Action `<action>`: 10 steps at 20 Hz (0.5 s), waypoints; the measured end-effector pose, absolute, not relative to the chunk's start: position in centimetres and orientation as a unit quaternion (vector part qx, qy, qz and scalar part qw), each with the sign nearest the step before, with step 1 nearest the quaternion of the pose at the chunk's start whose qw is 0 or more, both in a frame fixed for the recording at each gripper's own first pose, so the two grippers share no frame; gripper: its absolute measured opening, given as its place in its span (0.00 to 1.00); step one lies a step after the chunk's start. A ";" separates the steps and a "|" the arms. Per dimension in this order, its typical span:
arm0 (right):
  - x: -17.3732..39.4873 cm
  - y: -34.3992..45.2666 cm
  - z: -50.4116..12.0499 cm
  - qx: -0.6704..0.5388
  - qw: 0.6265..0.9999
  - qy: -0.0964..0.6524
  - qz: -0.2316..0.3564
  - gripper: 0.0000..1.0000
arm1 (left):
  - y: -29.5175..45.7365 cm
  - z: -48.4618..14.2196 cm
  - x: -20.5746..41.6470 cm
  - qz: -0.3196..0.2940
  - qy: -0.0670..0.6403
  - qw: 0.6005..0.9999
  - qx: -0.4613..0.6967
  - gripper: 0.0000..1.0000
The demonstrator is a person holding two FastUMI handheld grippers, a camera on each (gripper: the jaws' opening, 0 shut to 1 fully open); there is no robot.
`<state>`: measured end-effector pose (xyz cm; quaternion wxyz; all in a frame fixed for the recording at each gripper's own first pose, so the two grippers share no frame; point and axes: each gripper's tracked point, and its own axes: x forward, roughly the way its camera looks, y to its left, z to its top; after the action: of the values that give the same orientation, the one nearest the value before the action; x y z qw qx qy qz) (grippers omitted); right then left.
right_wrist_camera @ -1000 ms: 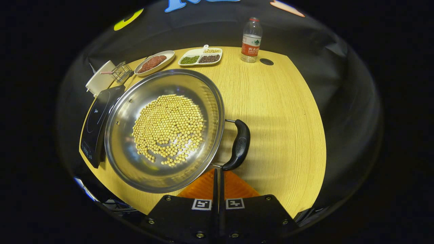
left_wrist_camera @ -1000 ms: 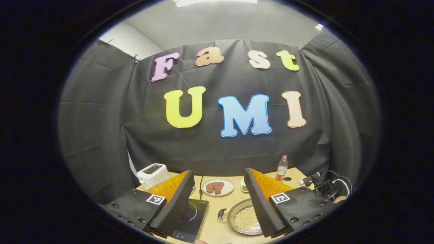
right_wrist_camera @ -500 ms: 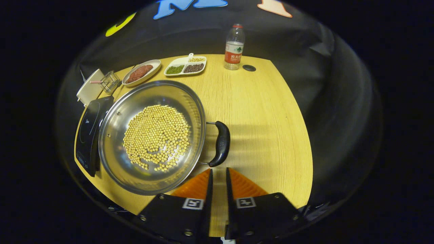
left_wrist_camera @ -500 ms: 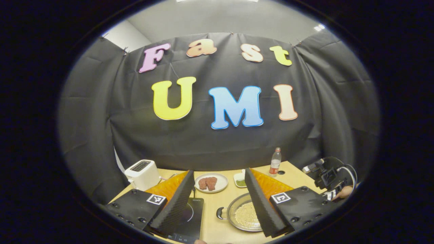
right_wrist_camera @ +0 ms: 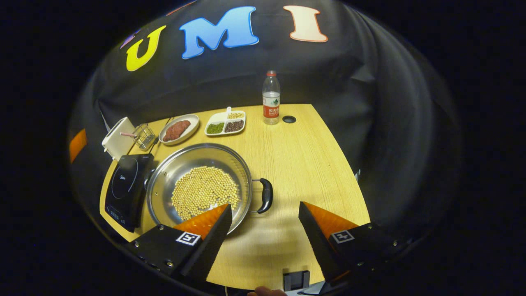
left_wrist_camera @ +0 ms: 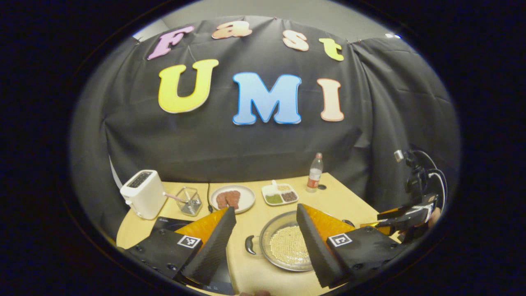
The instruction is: First push the handle of the pot to place it horizontally, then grasp the pot with both hands and set it on the induction cooktop.
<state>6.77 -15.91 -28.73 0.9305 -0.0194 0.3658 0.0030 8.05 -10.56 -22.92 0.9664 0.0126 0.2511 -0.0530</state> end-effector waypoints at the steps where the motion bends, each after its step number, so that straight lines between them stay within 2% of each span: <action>1: 6.8 -15.5 -28.5 -0.014 0.933 0.359 0.006 0.99 | -10.8 -24.1 8.1 -0.060 0.266 0.962 0.011 0.97; 2: 7.0 -15.1 -28.3 -0.008 0.935 0.353 0.008 1.00 | -10.8 -25.3 8.2 -0.065 0.278 0.958 0.011 0.99; 5: 7.4 -14.1 -28.1 0.005 0.940 0.341 0.016 1.00 | -10.9 -28.0 8.4 -0.075 0.302 0.950 0.012 0.97; 6: 7.6 -13.9 -28.2 0.006 0.941 0.338 0.018 0.95 | -10.8 -28.9 8.7 -0.076 0.310 0.948 0.011 0.97; 7: 7.7 -14.0 -28.6 0.004 0.940 0.340 0.018 1.00 | -10.8 -29.7 8.6 -0.075 0.316 0.946 0.010 0.97; 8: 7.8 -13.9 -28.8 0.005 0.939 0.344 0.017 1.00 | -10.7 -30.5 8.8 -0.073 0.324 0.943 0.008 0.95; 10: 8.2 -13.9 -29.6 0.011 0.936 0.351 0.015 1.00 | -9.8 -32.5 9.2 -0.067 0.337 0.939 0.008 0.97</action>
<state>8.16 -13.85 -29.56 0.9361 0.0112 0.3512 0.0145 9.25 -9.84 -32.52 0.9392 0.0082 0.3367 -0.0674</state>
